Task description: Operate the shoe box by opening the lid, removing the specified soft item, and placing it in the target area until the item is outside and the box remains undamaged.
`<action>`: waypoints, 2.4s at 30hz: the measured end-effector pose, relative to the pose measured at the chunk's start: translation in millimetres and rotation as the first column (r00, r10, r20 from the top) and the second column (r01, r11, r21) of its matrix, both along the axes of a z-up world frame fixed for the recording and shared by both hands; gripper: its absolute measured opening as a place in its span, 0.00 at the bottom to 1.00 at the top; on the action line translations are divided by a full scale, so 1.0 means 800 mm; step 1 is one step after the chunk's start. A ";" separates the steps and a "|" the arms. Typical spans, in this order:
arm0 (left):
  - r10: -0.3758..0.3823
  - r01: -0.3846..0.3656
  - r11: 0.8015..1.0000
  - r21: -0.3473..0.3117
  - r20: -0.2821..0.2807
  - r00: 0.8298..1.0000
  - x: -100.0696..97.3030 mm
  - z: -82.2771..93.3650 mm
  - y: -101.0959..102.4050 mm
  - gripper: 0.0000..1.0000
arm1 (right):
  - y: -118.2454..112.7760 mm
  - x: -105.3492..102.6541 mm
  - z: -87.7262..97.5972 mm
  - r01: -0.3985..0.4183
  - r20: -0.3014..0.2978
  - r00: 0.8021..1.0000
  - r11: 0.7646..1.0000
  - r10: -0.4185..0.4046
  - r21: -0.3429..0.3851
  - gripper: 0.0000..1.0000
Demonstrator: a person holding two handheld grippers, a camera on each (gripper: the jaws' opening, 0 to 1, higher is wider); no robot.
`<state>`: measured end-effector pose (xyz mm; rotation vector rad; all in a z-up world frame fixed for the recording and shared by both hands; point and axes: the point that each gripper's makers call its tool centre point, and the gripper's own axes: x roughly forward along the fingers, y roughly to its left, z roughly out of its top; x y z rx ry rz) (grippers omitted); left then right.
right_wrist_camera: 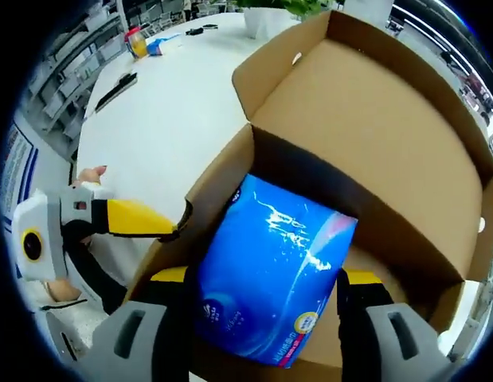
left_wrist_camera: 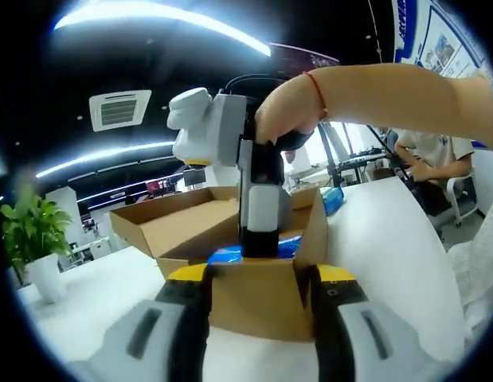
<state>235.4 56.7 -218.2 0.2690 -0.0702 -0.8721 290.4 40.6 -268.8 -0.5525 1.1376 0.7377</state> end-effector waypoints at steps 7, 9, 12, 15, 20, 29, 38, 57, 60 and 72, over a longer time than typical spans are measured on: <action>0.001 -0.001 1.000 0.002 0.002 1.000 -0.001 0.000 0.000 0.51 | -0.003 -0.004 -0.009 0.087 -0.050 0.995 0.996 -0.087 0.002 0.75; 0.002 -0.002 1.000 0.002 0.002 1.000 -0.001 0.000 0.000 0.51 | -0.002 -0.004 -0.010 0.092 -0.048 0.995 0.996 -0.093 -0.012 0.75; 0.003 -0.003 1.000 0.002 0.002 1.000 -0.001 0.001 0.000 0.51 | -0.004 -0.003 -0.011 0.103 -0.051 0.993 0.994 -0.104 -0.029 0.76; 0.004 -0.004 1.000 0.002 0.003 1.000 -0.001 0.001 0.000 0.51 | -0.005 -0.002 -0.014 0.120 -0.053 0.991 0.992 -0.122 -0.044 0.76; 0.004 -0.004 1.000 -0.001 0.004 1.000 -0.001 0.001 0.000 0.51 | -0.007 -0.002 -0.018 0.149 -0.056 0.987 0.986 -0.153 -0.067 0.76; 0.005 -0.005 1.000 -0.002 0.005 1.000 -0.002 0.002 0.001 0.51 | -0.010 -0.002 -0.024 0.173 -0.048 0.982 0.975 -0.181 -0.140 0.76; 0.004 -0.004 1.000 -0.003 0.007 1.000 -0.008 0.003 0.000 0.51 | -0.013 -0.006 -0.026 0.176 -0.022 0.983 0.970 -0.182 -0.169 0.76; 0.000 0.000 1.000 -0.003 0.007 1.000 -0.011 0.003 0.002 0.51 | -0.012 -0.005 -0.017 0.168 -0.039 0.984 0.980 -0.173 -0.106 0.70; 0.000 0.000 1.000 -0.004 0.007 1.000 -0.011 0.003 0.002 0.51 | -0.013 -0.004 -0.014 0.172 -0.036 0.984 0.980 -0.176 -0.105 0.70; -0.001 0.001 1.000 -0.004 0.007 1.000 -0.008 0.002 0.001 0.51 | -0.024 0.000 0.014 0.202 -0.029 0.978 0.976 -0.205 -0.085 0.68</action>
